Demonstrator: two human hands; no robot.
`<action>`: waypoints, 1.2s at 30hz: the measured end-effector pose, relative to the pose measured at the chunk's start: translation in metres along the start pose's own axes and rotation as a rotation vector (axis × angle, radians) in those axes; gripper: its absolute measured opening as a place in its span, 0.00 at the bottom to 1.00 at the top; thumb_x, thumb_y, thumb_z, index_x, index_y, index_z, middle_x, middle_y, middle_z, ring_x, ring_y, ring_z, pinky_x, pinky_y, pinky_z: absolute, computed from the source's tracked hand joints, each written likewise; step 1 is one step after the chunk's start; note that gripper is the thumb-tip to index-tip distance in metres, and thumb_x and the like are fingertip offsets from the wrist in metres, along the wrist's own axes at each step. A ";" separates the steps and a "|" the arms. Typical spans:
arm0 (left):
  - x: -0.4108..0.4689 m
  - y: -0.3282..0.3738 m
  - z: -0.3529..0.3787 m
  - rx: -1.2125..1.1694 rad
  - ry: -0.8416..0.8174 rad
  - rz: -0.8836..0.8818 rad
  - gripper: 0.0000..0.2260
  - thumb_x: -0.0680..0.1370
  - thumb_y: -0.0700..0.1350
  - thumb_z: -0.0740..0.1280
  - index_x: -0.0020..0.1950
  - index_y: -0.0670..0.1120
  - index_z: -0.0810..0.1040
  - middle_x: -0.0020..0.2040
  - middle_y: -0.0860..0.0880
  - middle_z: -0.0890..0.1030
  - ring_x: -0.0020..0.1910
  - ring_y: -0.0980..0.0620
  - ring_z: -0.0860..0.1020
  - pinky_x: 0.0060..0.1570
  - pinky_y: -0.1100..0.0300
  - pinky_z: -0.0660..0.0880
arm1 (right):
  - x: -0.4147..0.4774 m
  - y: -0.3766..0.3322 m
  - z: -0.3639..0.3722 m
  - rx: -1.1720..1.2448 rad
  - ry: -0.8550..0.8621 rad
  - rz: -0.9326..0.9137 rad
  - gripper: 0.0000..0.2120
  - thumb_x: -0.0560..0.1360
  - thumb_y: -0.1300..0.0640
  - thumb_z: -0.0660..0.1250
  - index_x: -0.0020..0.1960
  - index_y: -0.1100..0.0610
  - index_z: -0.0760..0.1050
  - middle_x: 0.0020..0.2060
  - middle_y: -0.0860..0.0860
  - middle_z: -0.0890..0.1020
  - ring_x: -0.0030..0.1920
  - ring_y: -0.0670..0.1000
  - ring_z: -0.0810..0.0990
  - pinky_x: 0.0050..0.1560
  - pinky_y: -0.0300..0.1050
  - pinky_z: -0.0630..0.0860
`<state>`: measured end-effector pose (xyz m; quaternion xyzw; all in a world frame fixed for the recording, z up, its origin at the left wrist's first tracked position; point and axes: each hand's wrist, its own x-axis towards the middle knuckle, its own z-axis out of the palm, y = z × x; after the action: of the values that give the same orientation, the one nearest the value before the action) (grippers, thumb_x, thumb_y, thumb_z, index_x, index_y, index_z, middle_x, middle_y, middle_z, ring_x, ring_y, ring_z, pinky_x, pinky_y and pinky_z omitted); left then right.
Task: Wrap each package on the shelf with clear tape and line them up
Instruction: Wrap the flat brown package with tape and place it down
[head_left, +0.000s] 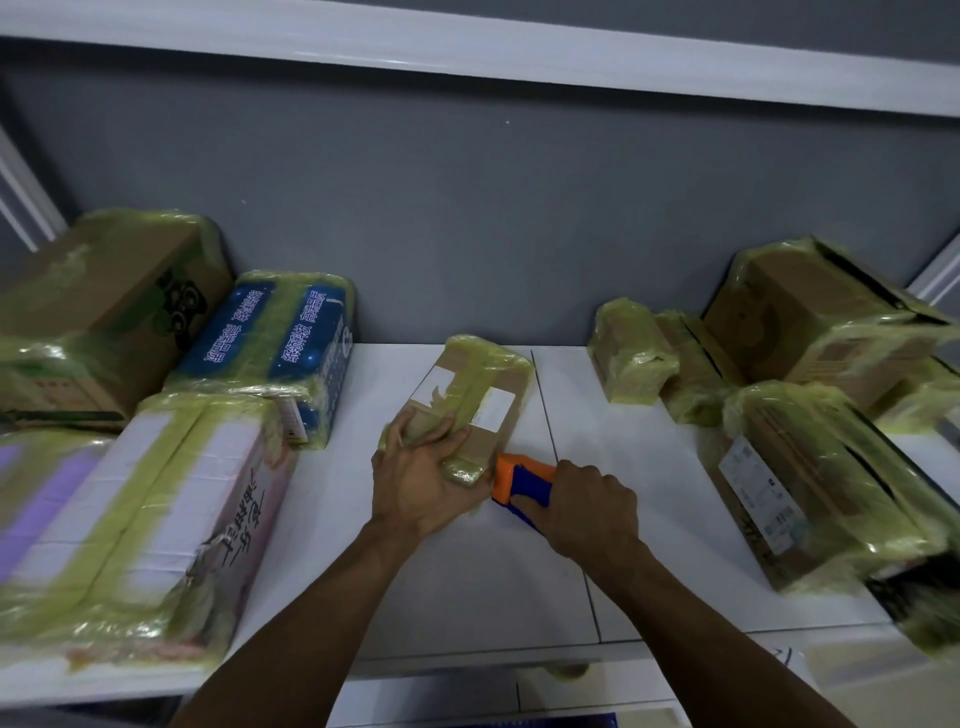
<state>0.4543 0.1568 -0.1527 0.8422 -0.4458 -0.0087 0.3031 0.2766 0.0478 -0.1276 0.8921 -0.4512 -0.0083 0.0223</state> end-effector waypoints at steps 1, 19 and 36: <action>0.000 0.000 -0.001 0.012 -0.015 -0.011 0.39 0.61 0.77 0.62 0.69 0.62 0.77 0.73 0.62 0.72 0.79 0.44 0.55 0.68 0.36 0.68 | 0.000 0.000 0.001 0.009 0.007 0.000 0.32 0.75 0.24 0.58 0.54 0.53 0.74 0.48 0.50 0.82 0.47 0.52 0.82 0.41 0.44 0.70; -0.033 0.005 0.000 0.302 -0.020 0.213 0.30 0.80 0.70 0.52 0.80 0.60 0.61 0.79 0.54 0.66 0.78 0.45 0.64 0.71 0.24 0.50 | 0.013 0.035 -0.008 0.911 -0.089 0.221 0.27 0.74 0.32 0.69 0.35 0.55 0.73 0.27 0.48 0.79 0.26 0.45 0.78 0.31 0.38 0.71; 0.037 -0.022 0.000 0.322 -0.051 -0.108 0.27 0.83 0.62 0.52 0.82 0.61 0.53 0.82 0.59 0.54 0.82 0.47 0.49 0.65 0.32 0.22 | 0.035 0.040 0.007 1.012 -0.173 0.322 0.30 0.73 0.30 0.68 0.33 0.56 0.72 0.22 0.48 0.75 0.24 0.47 0.75 0.31 0.42 0.70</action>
<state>0.4927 0.1378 -0.1549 0.9021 -0.4031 0.0252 0.1522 0.2650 -0.0046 -0.1325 0.7071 -0.5300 0.1403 -0.4466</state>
